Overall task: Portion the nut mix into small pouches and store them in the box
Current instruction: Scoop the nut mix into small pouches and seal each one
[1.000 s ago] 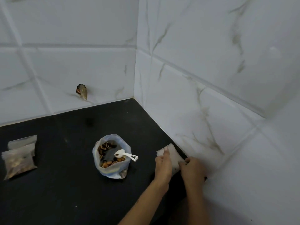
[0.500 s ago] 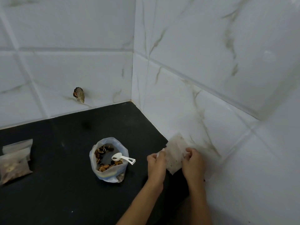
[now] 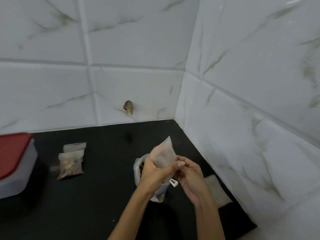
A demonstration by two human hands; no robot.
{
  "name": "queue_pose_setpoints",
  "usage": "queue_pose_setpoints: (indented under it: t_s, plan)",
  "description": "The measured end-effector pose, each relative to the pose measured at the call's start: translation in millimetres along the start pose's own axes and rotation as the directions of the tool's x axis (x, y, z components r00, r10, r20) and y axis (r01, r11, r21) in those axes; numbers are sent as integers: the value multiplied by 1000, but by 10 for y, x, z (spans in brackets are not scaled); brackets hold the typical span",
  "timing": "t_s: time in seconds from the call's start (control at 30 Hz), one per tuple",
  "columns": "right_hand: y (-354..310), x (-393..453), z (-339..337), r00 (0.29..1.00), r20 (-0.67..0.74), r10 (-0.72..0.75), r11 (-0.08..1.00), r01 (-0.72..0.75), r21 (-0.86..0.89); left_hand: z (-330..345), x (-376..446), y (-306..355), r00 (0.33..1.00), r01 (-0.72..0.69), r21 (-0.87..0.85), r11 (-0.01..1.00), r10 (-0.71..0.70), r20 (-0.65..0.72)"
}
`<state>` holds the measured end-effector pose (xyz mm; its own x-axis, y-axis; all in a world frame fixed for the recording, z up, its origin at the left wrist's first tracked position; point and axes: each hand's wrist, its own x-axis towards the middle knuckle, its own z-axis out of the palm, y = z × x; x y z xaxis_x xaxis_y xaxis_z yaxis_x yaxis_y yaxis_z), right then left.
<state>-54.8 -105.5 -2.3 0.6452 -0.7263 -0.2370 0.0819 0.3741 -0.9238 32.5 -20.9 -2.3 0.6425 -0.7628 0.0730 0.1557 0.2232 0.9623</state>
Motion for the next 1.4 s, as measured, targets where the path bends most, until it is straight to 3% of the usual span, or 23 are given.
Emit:
queue_pose_setpoints:
  t_s: [0.13,0.2,0.3,0.47,0.6,0.77,0.87,1.03,1.23,1.4]
  plan:
    - [217,90,416,996,69,57,974,-40,-223,-397,-98,135,977,-177,192,965,195,-80]
    - [261,69,627,998,-15,-58,940,49,-339,-596,-169,176,941,-238,329,914,301,-155]
    - [159,-79,947,968,-62,-245,925,215,-312,-891,-255,180,892,-283,525,803,422,-165]
    - [92,-290,1439,960,225,-164,894,241,-376,-1307,-380,244,855,-229,767,600,500,-135]
    - [184,-329,1669,946,281,-160,842,279,-462,-1606,-433,305,851,-169,852,496,509,-128]
    - [289,-369,1757,897,366,-246,594,438,-675,-1857,-428,253,867,-181,908,378,497,-34]
    - [313,-395,1763,892,408,-192,522,445,-727,-1900,-442,238,885,-227,900,372,464,31]
    - [346,-453,1773,908,413,-77,715,338,-612,-1933,-491,221,862,-320,850,418,501,79]
    - [501,-513,1782,951,306,-34,669,249,-701,-2023,-533,141,865,-359,814,457,490,107]
    - [564,-688,1751,983,152,-105,753,178,-633,-1948,-603,65,895,-346,753,560,439,85]
